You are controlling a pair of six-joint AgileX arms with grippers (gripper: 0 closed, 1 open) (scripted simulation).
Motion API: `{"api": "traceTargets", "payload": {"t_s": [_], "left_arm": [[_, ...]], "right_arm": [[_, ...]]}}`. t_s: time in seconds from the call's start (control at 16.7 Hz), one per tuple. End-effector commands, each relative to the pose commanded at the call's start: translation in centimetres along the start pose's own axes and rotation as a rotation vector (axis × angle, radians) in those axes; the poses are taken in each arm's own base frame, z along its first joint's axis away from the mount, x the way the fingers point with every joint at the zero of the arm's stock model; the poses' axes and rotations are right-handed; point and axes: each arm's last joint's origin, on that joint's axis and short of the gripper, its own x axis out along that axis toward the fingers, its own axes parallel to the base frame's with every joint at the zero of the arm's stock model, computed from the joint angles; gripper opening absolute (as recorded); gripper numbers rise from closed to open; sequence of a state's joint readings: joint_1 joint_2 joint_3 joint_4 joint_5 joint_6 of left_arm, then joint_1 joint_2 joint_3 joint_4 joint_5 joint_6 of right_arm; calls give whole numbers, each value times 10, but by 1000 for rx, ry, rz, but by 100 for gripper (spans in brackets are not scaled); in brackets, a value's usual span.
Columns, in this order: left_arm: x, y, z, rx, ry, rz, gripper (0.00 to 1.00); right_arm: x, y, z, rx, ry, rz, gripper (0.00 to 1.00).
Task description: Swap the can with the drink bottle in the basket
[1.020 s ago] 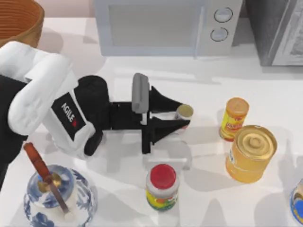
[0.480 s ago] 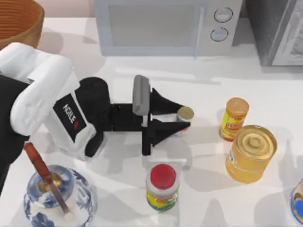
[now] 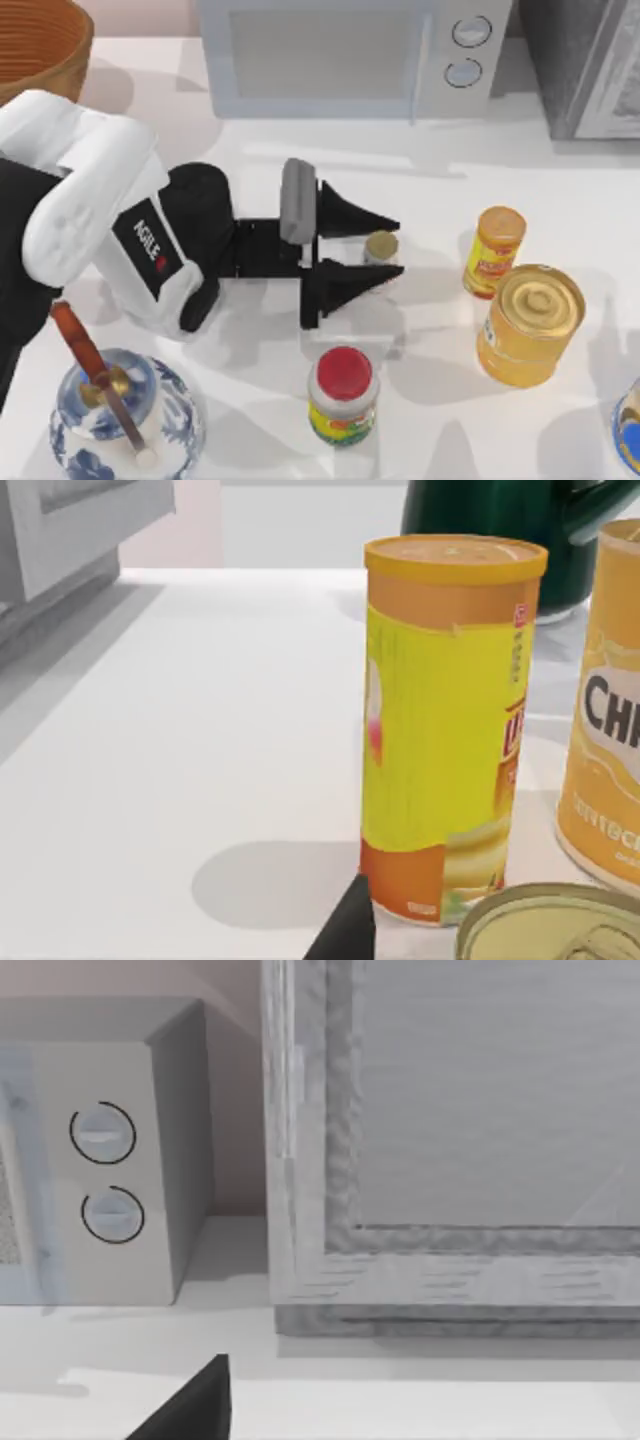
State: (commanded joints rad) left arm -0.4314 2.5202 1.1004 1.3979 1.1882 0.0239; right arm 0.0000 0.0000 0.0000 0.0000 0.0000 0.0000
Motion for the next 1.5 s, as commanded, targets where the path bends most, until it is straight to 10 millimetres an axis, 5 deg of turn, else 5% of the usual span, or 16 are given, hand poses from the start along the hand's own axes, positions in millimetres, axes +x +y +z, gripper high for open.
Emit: {"api": "traceTargets", "payload": {"t_s": [0.18,0.84,1.02,1.2,1.5], "left_arm": [[0,0,0,0,0,0,100],[-5,5,9,-7,-1,38,100],[-18,16,48,4,-13,157,100],[-41,20,114,58,-42,332,100],[-101,-31,234,155,-99,694,100]], "right_arm": [[0,0,0,0,0,0,100],[0,0,0,0,0,0,100],[0,0,0,0,0,0,100],[0,0,0,0,0,0,100],[0,0,0,0,0,0,100]]}}
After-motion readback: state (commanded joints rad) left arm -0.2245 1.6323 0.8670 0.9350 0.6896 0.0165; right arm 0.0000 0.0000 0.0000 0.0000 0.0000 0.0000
